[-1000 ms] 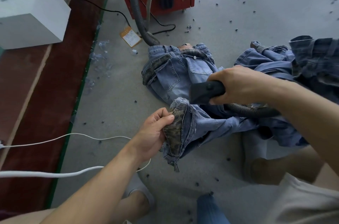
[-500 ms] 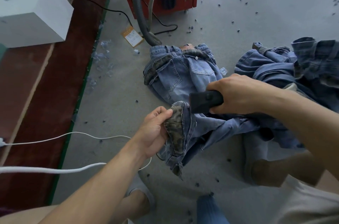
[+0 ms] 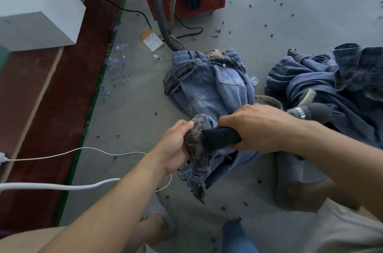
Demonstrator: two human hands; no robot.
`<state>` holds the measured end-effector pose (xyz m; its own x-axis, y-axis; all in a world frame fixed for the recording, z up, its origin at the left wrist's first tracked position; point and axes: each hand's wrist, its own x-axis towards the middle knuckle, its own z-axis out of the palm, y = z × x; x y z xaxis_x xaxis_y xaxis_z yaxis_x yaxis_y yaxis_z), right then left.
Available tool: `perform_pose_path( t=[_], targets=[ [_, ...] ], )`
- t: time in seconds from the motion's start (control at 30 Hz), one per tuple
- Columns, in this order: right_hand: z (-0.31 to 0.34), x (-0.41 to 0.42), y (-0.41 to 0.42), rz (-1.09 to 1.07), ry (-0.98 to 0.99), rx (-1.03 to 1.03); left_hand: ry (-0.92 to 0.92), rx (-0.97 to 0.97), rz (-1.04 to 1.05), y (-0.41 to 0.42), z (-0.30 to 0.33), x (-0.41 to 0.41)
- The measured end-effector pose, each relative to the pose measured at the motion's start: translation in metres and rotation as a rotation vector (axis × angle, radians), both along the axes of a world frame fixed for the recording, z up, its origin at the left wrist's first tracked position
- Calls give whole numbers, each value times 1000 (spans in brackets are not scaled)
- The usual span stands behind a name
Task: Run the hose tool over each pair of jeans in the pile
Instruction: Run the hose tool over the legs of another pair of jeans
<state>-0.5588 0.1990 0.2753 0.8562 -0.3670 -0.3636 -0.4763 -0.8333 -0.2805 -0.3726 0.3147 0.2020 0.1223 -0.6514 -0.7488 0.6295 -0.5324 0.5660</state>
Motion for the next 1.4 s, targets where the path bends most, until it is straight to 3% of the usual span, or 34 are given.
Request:
perform_pose_path(
  t=[0.13,0.27,0.4,0.5,0.6,0.73,0.8,0.87,0.97,1.07,1.13,1.2,1.23,1.3,1.37,1.4],
  targets=[
    [0,3,0,1,-97,48,-53,145,111,-5,-13,11],
    [9,-8,-28,-91,-122,-30,73,321,-64,3,-16,23],
    [7,-14,-33,-123,-65,-15,-140,312,-337,11,-28,26],
    [4,-13,-30,-108,-69,-19,-252,191,-252,7,-41,38],
    [6,-13,-32,-121,-82,-23,-65,163,-186,11,-55,47],
    [6,-16,-35,-138,-64,-5,50,182,-374,38,-80,51],
    [3,-17,-36,-137,-39,-10,-68,212,-516,45,-89,54],
    [0,-17,-37,-126,-13,-9,-352,259,-532,43,-94,58],
    [-2,-15,-35,-114,7,-3,-844,224,-164,32,-92,71],
    [-1,-13,-35,-106,18,-9,-1004,14,-66,25,-76,68],
    [1,-12,-36,-107,18,-16,-927,-111,-78,19,-63,59],
    [2,-12,-36,-112,28,-7,-633,-192,-96,13,-51,53],
    [2,-13,-35,-114,41,-1,-548,-195,-167,12,-47,55],
    [0,-12,-32,-110,81,3,-712,-129,-569,15,-43,59],
    [-3,-11,-29,-98,130,-11,-1257,17,-1091,21,-52,58],
    [-5,-11,-27,-91,149,-14,-1495,79,-1235,25,-56,55]
  ],
)
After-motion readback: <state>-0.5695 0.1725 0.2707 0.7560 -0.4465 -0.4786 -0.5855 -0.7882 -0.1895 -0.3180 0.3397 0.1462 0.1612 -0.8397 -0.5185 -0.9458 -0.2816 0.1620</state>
